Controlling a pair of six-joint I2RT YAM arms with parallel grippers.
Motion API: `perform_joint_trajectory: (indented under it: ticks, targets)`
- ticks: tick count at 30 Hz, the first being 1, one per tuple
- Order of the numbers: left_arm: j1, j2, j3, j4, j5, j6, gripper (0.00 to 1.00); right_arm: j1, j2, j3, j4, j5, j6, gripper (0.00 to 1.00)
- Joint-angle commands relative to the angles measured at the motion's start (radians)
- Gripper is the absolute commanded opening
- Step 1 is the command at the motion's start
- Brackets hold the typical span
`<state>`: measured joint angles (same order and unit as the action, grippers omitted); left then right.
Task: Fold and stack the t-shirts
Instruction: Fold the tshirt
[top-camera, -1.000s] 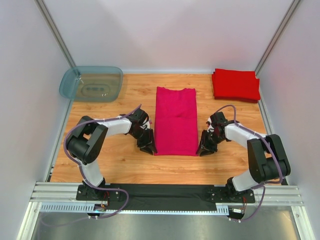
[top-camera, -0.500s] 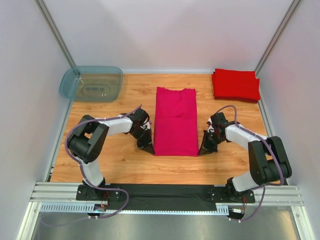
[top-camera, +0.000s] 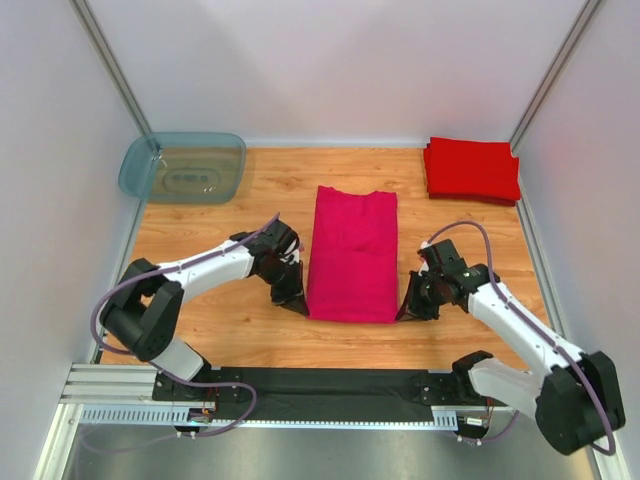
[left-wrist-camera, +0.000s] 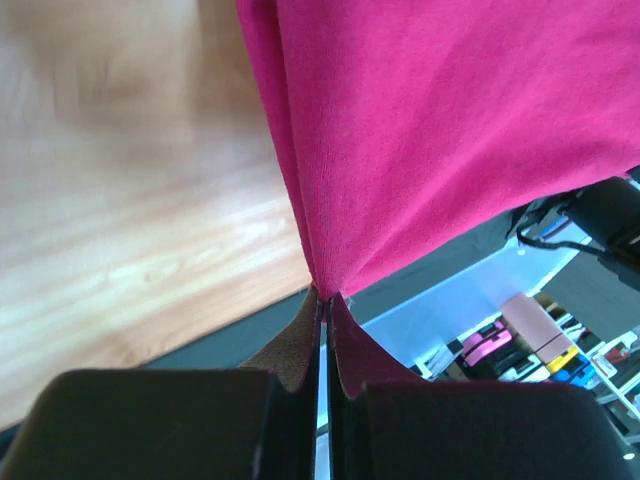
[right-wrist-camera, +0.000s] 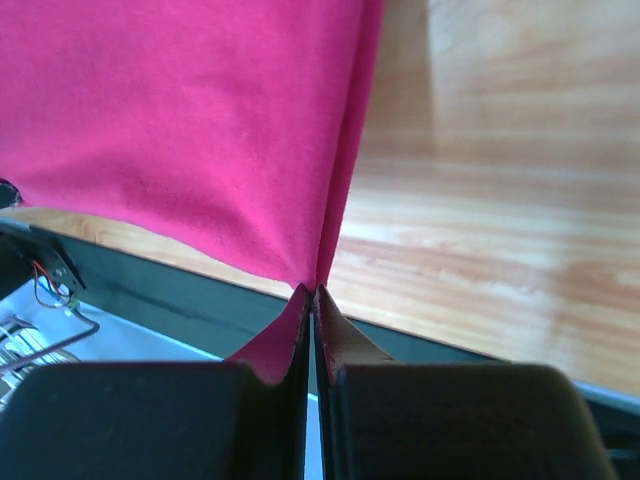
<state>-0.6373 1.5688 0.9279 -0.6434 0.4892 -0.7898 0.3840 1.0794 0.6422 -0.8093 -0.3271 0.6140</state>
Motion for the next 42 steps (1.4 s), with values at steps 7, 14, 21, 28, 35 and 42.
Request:
perform_joint_trajectory:
  ticks: [7,14,21,28,35,42]
  targets:
    - [-0.028,-0.225,-0.003,-0.164,-0.069,-0.095,0.0,0.098,-0.233,0.031,-0.18,0.124,0.171,0.0]
    - [-0.007,-0.109,0.188,-0.258,-0.118,-0.026,0.0,0.098,-0.129,0.186,-0.202,0.206,0.102,0.0]
    - [0.105,0.019,0.389,-0.286,-0.104,0.027,0.0,0.044,0.114,0.43,-0.191,0.247,0.006,0.0]
    - [0.18,0.227,0.707,-0.268,-0.025,0.07,0.0,-0.066,0.384,0.752,-0.199,0.235,-0.103,0.0]
    - [0.26,0.479,1.002,-0.227,0.014,0.02,0.0,-0.142,0.609,0.979,-0.169,0.2,-0.154,0.0]
    - [0.31,0.695,1.138,-0.001,0.144,-0.046,0.0,-0.178,0.819,1.16,-0.145,0.174,-0.183,0.0]
